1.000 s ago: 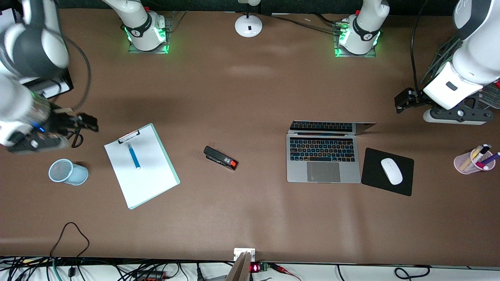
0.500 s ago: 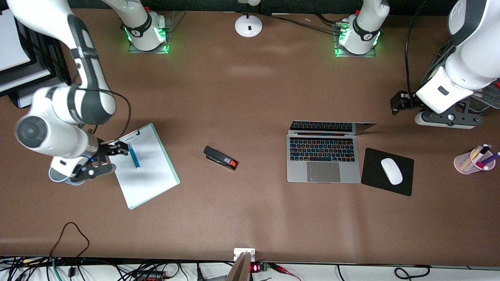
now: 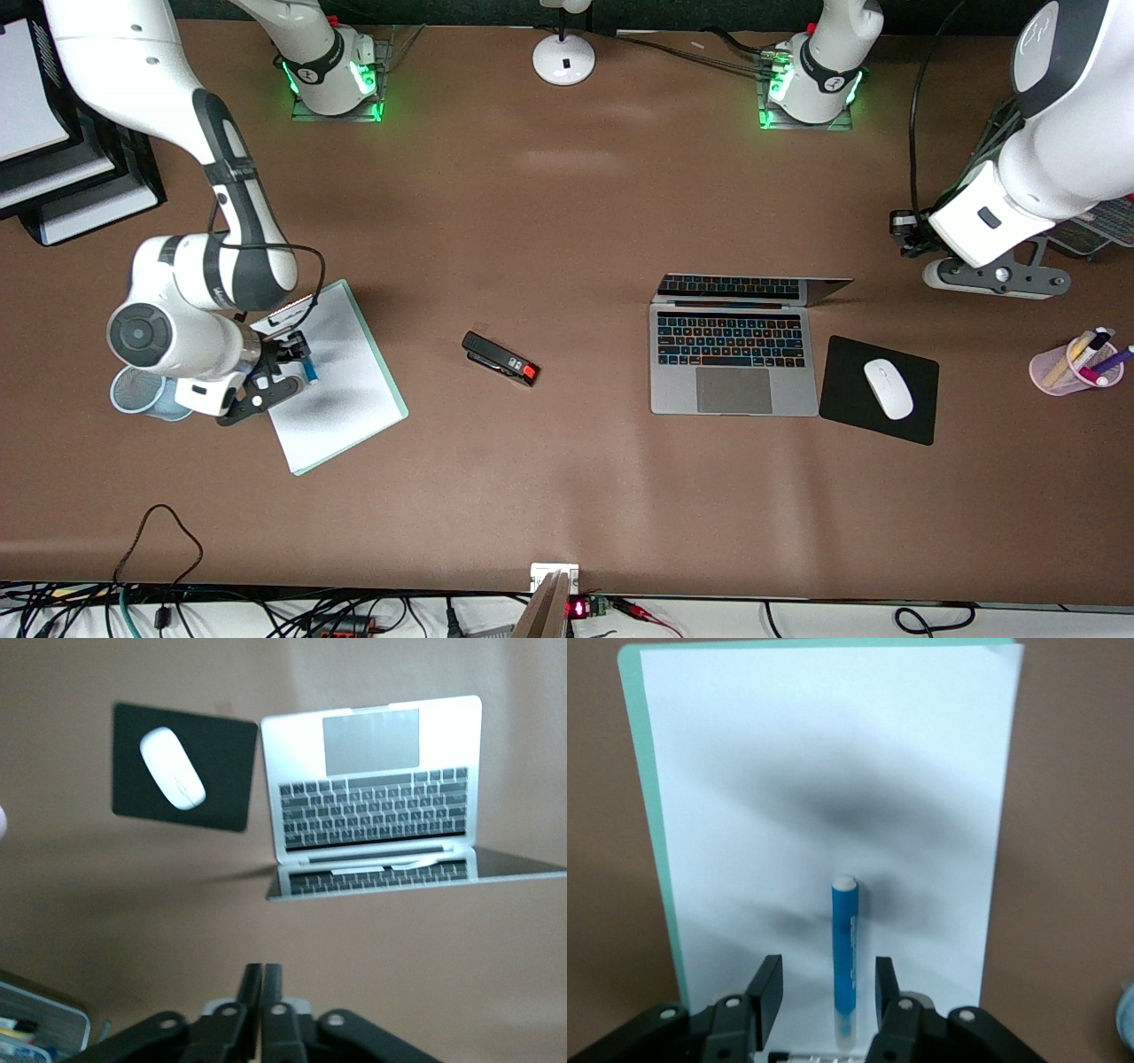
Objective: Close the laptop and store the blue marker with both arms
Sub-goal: 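Lower the right gripper and grasp the blue marker on the clipboard, then lift the marker with the right gripper while the left gripper reaches the laptop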
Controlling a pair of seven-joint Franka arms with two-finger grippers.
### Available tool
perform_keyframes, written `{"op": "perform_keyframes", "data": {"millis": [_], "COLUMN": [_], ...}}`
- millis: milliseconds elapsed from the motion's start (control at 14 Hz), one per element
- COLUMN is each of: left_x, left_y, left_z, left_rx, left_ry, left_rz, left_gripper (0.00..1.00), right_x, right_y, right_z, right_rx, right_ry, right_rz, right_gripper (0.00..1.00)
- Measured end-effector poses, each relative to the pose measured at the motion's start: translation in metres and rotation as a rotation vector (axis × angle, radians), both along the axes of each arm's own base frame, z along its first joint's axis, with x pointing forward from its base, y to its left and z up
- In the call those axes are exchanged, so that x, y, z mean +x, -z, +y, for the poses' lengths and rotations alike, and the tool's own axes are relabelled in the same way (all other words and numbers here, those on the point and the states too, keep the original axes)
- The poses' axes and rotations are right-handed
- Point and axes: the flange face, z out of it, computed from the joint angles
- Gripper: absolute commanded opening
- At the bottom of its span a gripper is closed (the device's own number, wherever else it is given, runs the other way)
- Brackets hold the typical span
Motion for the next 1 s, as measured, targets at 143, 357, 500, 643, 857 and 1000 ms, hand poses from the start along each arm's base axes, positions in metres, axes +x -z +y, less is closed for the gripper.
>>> {"op": "perform_keyframes", "data": {"millis": [143, 357, 500, 643, 857, 1000], "left_x": [-0.007, -0.02, -0.029, -0.037, -0.055, -0.075], "left_y": [0.003, 0.008, 0.016, 0.027, 0.048, 0.07], "left_z": [-0.015, -0.054, -0.073, -0.079, -0.083, -0.096], "left_rx": [0.001, 0.008, 0.015, -0.003, -0.029, -0.028], "left_ry": [-0.021, -0.078, -0.1, -0.114, -0.124, -0.104], "left_rz": [0.042, 0.082, 0.105, 0.127, 0.112, 0.078], "left_gripper": [0.0, 0.0, 0.0, 0.0, 0.0, 0.0], "right_x": [0.001, 0.001, 0.003, 0.003, 0.004, 0.005], "right_y": [0.016, 0.029, 0.033, 0.04, 0.048, 0.052], "right_z": [0.002, 0.005, 0.006, 0.006, 0.005, 0.005], "right_rx": [0.003, -0.003, -0.011, -0.011, -0.012, -0.013], "right_ry": [-0.042, -0.075, -0.087, -0.093, -0.095, -0.096], "right_rz": [0.0, -0.006, -0.017, -0.024, -0.029, -0.035], "right_gripper": [0.46, 0.41, 0.37, 0.35, 0.32, 0.32]}}
